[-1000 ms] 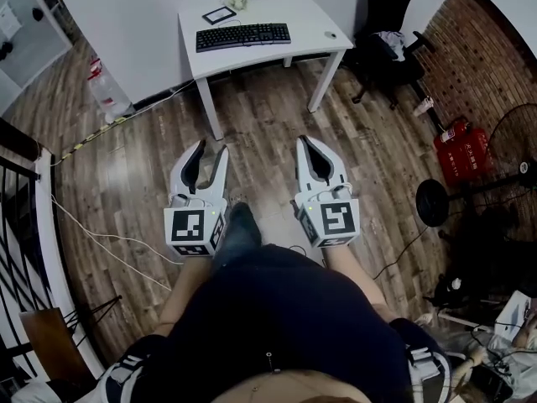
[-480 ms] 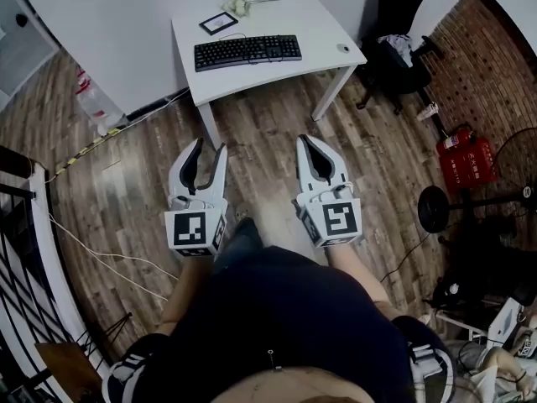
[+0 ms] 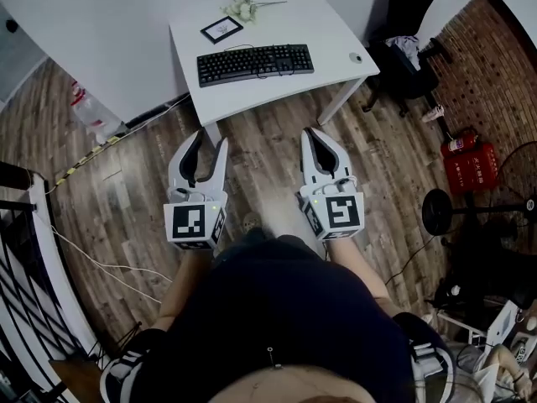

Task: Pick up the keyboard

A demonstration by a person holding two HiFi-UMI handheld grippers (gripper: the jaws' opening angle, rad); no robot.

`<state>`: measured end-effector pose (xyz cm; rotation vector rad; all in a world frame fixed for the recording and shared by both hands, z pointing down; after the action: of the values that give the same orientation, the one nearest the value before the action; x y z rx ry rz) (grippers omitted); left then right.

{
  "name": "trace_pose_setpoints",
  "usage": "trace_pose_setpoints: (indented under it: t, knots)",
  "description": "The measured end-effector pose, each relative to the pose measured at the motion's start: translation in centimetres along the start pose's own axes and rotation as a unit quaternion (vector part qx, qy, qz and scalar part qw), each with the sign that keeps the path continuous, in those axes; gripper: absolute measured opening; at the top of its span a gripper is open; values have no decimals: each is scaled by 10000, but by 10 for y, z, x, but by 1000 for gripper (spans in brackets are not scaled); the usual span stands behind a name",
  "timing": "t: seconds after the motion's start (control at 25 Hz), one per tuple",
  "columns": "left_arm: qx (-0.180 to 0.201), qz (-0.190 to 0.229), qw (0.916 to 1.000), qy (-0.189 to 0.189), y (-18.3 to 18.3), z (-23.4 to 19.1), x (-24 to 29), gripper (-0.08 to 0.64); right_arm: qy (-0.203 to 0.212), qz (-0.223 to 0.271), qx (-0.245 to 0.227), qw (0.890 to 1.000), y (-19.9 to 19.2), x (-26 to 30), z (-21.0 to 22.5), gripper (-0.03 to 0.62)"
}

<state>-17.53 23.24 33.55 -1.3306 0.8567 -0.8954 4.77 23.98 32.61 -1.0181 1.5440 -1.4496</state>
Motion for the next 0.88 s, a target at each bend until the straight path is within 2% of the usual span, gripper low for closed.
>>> trace_pose_setpoints:
  t: [0.52, 0.88]
  knots:
    - [-70, -102, 9999, -63, -12, -32, 47, 172, -26, -51, 90, 9999, -7, 56, 16, 11]
    - [-97, -5, 9999, 86, -19, -54, 95, 172, 61, 99, 45, 9999, -10, 111, 39, 11]
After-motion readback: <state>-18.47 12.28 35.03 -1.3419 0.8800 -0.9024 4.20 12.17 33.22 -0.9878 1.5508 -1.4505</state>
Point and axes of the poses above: the fingertips, and each gripper's own axes: x forward along the fingers, z to its right, y out of its top, the point moved 7 cm from there along -x, backward along the fingers, and after that the axes turned 2 degrees about x, right-handed, at the moved point
